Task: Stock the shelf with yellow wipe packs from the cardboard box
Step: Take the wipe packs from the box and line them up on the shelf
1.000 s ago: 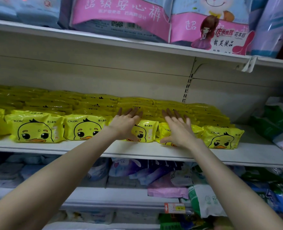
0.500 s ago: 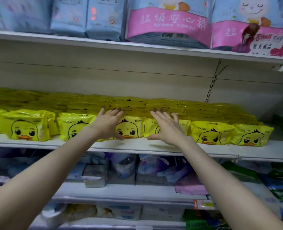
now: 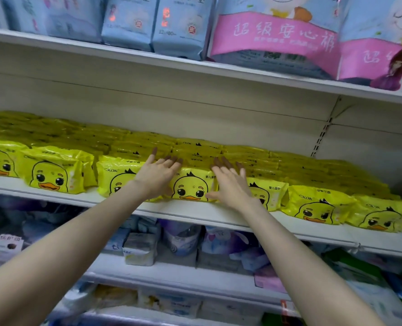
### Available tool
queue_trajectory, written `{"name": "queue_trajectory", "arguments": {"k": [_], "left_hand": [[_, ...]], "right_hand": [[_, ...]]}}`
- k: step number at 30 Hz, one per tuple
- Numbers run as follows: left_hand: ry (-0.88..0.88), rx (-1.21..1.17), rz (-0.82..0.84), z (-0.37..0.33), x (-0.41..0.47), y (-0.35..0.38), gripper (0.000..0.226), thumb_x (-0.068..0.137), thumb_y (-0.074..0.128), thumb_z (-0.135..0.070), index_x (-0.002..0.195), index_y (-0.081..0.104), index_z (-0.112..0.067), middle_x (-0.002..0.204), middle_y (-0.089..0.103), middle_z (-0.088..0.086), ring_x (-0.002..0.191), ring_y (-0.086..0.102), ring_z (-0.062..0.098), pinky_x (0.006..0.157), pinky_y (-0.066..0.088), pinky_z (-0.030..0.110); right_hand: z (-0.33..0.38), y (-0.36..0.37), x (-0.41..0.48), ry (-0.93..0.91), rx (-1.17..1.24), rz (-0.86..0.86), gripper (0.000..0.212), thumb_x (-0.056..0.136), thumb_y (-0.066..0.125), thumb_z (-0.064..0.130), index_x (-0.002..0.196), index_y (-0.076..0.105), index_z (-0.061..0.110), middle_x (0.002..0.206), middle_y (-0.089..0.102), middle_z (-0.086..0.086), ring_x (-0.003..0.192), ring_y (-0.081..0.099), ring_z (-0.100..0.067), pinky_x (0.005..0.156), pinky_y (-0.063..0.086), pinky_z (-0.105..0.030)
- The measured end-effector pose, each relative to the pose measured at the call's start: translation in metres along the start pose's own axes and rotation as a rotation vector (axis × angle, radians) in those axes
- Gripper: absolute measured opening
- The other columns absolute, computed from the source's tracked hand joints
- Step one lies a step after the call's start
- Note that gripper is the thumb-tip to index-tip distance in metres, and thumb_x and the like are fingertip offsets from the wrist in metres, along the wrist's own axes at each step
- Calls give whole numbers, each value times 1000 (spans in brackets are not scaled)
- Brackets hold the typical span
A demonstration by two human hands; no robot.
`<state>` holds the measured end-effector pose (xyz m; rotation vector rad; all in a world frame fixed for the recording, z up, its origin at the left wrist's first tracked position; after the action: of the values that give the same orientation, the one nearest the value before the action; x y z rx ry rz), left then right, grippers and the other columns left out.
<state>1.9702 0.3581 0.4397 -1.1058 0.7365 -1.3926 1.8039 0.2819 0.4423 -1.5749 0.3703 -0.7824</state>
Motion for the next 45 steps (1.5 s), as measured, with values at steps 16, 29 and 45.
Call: {"name": "queue_trajectory", "arguments": {"k": [16,29,45], "left_hand": [[58,-13,48,2,16,-1,102,74,65,-60,150,13,-14,158,12,9,144,19,23,112,-11,53],[63,9,-29,5,24,9,94,78,65,-54,148,16,-13,156,21,10,142,26,22,114,-6,57],[54,43,21,11,16,1,96,79,64,-55,149,13,-12,157,16,10,145,15,21,109,-15,60]], "right_hand": [[6,15,13,58,-115,-45,93,71,70,57,145,27,24,151,35,2,146,13,-20,114,-4,-51],[11,25,19,108,-200,-120,97,75,68,55,150,15,22,158,16,1,147,3,-21,113,-7,-51],[10,23,14,94,-185,-137,95,76,67,54,149,17,21,155,25,0,147,3,-24,112,-7,-53]]}}
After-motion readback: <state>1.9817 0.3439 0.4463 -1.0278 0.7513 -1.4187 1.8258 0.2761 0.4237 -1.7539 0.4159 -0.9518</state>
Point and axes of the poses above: each hand's wrist, its own x-axis towards the middle knuckle, its own y-axis out of the palm, z = x × y, the point moved 3 cm from there along x, towards the middle knuckle
